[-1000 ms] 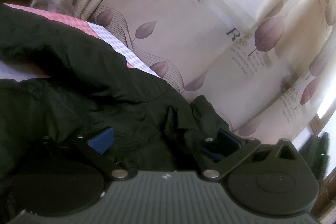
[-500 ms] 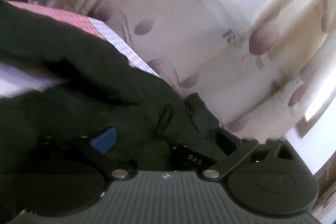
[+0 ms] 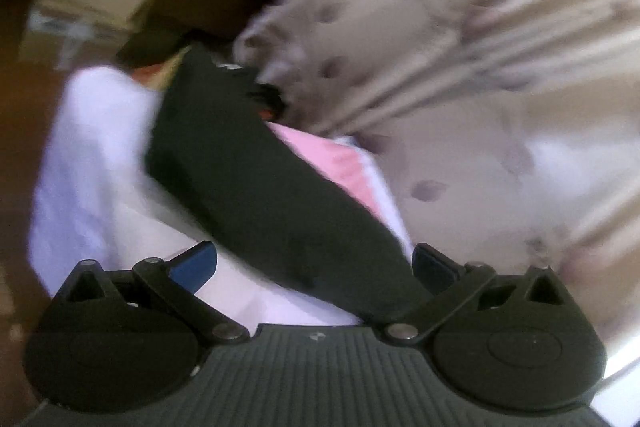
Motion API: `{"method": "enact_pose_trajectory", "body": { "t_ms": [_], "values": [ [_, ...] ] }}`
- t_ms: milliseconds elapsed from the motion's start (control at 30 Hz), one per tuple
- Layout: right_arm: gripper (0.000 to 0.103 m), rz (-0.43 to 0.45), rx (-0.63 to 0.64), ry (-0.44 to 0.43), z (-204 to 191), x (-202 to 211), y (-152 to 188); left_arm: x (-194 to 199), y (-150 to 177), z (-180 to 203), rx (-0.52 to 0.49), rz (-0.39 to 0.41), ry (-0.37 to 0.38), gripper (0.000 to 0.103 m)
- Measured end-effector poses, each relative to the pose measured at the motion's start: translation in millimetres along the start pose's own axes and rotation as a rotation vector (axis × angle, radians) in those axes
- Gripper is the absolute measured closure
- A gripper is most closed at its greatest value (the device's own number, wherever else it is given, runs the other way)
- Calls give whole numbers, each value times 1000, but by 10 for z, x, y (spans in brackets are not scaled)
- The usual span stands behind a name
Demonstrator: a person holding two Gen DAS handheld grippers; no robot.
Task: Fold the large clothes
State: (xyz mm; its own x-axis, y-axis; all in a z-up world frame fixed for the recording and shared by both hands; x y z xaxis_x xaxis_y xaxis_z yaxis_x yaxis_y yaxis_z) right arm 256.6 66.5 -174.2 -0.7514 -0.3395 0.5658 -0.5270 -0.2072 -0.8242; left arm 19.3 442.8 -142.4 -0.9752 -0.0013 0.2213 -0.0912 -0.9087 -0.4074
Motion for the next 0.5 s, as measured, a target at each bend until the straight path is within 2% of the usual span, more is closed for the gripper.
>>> {"method": "enact_pose_trajectory", "body": {
  "t_ms": [67,133,200,233,267,300,333,367,433,500],
  "values": [
    [76,5,1,14,7,10,2,-47,-110,-135,19,-14,-5,3],
    [74,8,1,24,12,16,2,-66,-213,-160,27,4,12,2],
    [71,12,2,38,20,25,4,-91,-311,-176,-14,14,-14,7],
    [68,14,3,44,23,26,4,-125,-347,-188,-32,27,-44,21],
    [65,17,2,53,31,27,2,-152,-376,-216,-28,38,-60,42],
    [60,19,0,62,42,31,4,-175,-406,-255,-27,41,-66,54],
    [54,21,-4,70,55,33,3,-205,-440,-282,-44,43,-87,81],
    [50,22,-13,76,77,35,2,-231,-482,-314,-66,50,-119,92],
    [42,22,-50,65,132,39,-2,-256,-569,-283,-96,84,-146,93],
    [37,24,-90,44,182,52,-8,-285,-656,-98,-153,124,-163,93]
  ]
}}
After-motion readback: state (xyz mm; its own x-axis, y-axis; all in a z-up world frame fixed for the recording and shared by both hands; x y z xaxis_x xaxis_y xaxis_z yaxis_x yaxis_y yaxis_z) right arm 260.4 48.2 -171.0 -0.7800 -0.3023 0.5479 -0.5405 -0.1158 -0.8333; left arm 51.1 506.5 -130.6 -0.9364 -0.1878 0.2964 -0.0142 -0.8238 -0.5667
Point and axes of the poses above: each gripper's, at about its wrist camera, not at the fingertips, and x roughly against the way its jaws point, z to its right, y to its underside, the point moved 9 cm from there along -x, roughly the way its jaws point, and after that the axes turned 13 degrees about y, right-handed, at the moved point
